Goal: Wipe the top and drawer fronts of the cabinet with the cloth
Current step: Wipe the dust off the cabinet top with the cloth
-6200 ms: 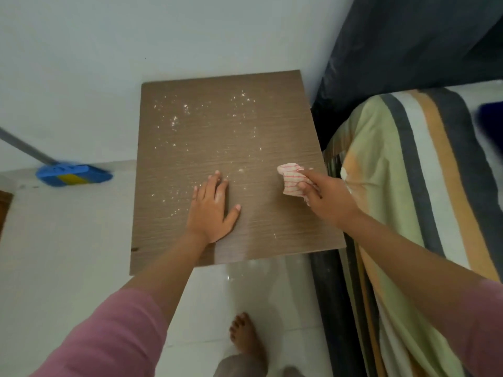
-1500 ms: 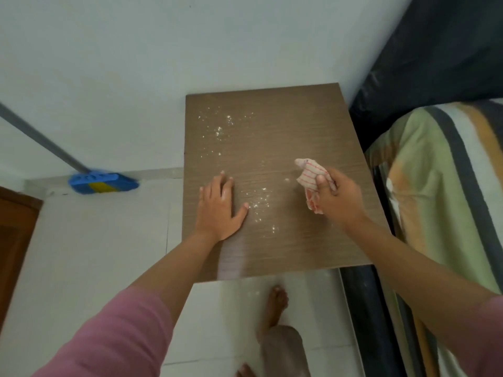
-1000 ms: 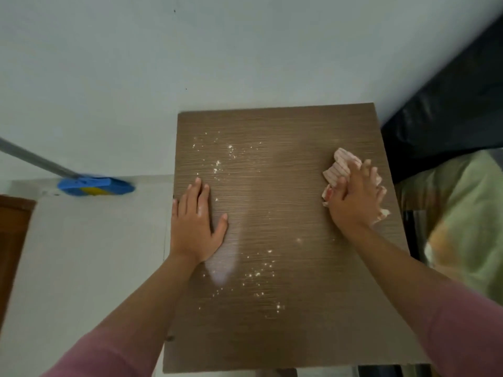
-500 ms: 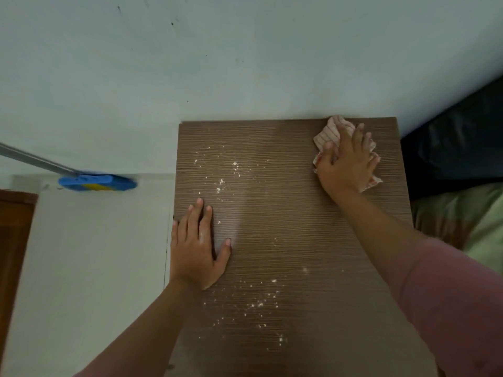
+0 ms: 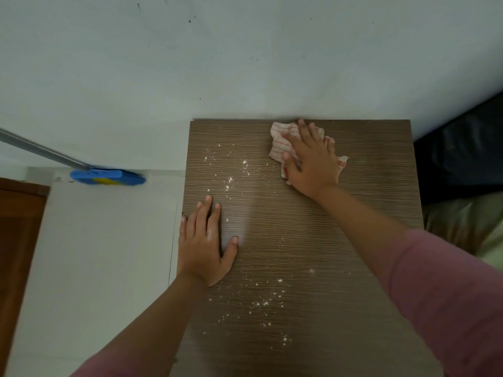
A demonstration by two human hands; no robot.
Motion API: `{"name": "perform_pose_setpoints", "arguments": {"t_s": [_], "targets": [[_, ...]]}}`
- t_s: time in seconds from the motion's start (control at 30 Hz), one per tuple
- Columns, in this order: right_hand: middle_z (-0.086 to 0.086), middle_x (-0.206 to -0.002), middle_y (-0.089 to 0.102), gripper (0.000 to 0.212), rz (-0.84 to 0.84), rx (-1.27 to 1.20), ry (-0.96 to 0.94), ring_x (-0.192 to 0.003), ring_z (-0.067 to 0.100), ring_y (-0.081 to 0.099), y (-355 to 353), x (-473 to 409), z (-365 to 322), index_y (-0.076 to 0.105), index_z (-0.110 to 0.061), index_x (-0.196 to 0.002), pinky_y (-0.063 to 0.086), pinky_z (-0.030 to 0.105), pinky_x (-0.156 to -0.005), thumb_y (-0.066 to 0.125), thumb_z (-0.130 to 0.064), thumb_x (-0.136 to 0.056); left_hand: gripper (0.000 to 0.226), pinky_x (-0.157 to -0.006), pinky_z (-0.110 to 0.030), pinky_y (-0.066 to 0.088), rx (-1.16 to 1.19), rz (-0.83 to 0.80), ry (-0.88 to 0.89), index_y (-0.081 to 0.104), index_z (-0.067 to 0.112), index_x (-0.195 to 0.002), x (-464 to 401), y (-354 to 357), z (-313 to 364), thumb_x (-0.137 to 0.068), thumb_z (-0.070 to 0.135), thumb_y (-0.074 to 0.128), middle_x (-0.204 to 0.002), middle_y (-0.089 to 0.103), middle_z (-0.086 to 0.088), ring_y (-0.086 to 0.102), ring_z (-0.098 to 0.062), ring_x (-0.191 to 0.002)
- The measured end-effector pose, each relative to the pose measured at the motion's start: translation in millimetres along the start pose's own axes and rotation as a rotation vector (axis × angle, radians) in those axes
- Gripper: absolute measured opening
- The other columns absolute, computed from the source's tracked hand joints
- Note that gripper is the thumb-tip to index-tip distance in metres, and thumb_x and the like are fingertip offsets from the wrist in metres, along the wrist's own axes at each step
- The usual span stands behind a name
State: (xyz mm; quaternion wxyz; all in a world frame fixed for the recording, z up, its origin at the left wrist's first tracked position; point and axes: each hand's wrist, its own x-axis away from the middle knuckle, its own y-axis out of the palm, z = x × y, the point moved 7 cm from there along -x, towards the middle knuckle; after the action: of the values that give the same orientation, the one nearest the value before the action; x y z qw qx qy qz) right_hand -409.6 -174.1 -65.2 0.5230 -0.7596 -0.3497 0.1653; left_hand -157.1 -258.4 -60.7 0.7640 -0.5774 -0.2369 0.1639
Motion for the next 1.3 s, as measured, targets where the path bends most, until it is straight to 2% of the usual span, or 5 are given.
{"name": "perform_pose_setpoints", "arguments": {"t_s": [0.53, 0.8, 0.97, 1.1, 1.3], "targets": [[-0.007, -0.158, 0.01, 0.045, -0.015, -0.036, -0.119, -0.146, 0.015, 0.002, 20, 57, -33, 0.036, -0.038, -0.14, -0.003, 0.045, -0.113, 0.036, -0.047, -0.096, 0.072, -0.111, -0.05, 0.021, 0.009, 0.075, 0.024, 0.034, 0.007, -0.139, 5, -3, 2, -0.083, 0.051, 0.042, -0.15, 0.029, -0.012, 0.027, -0.03, -0.136], [-0.008, -0.157, 0.016, 0.048, -0.019, -0.015, -0.164, -0.146, 0.015, 0.007, 34, 113, -47, 0.04, -0.038, -0.137, 0.003, 0.051, -0.114, 0.029, -0.053, -0.093, 0.072, -0.111, -0.05, 0.016, -0.049, 0.017, 0.055, 0.024, 0.005, -0.143, 7, 3, 2, -0.088, 0.05, 0.033, -0.152, 0.022, -0.015, 0.02, -0.032, -0.139], [-0.01, -0.156, 0.017, 0.048, 0.002, -0.109, -0.101, -0.145, 0.012, 0.005, 38, 151, -53, 0.041, -0.043, -0.135, -0.004, 0.044, -0.113, 0.017, -0.054, -0.094, 0.07, -0.112, -0.047, 0.011, 0.018, 0.022, 0.078, 0.022, 0.005, -0.144, 60, 4, 7, -0.091, 0.047, 0.039, -0.153, 0.021, -0.012, 0.019, -0.028, -0.141], [-0.009, -0.156, 0.017, 0.045, 0.014, -0.098, -0.072, -0.145, 0.012, 0.006, 44, 178, -56, 0.042, -0.046, -0.134, -0.003, 0.045, -0.113, 0.021, -0.054, -0.094, 0.066, -0.113, -0.045, 0.01, 0.115, 0.036, 0.066, 0.026, 0.004, -0.143, 119, 11, 0, -0.091, 0.043, 0.039, -0.153, 0.023, -0.012, 0.019, -0.027, -0.141], [-0.009, -0.155, 0.019, 0.045, 0.017, -0.094, -0.073, -0.145, 0.013, 0.008, 50, 216, -58, 0.042, -0.045, -0.133, -0.002, 0.046, -0.113, 0.023, -0.054, -0.094, 0.07, -0.113, -0.043, 0.017, 0.064, -0.005, 0.146, 0.024, 0.005, -0.144, 151, 26, -9, -0.09, 0.047, 0.036, -0.154, 0.019, -0.012, 0.015, -0.026, -0.142]]}}
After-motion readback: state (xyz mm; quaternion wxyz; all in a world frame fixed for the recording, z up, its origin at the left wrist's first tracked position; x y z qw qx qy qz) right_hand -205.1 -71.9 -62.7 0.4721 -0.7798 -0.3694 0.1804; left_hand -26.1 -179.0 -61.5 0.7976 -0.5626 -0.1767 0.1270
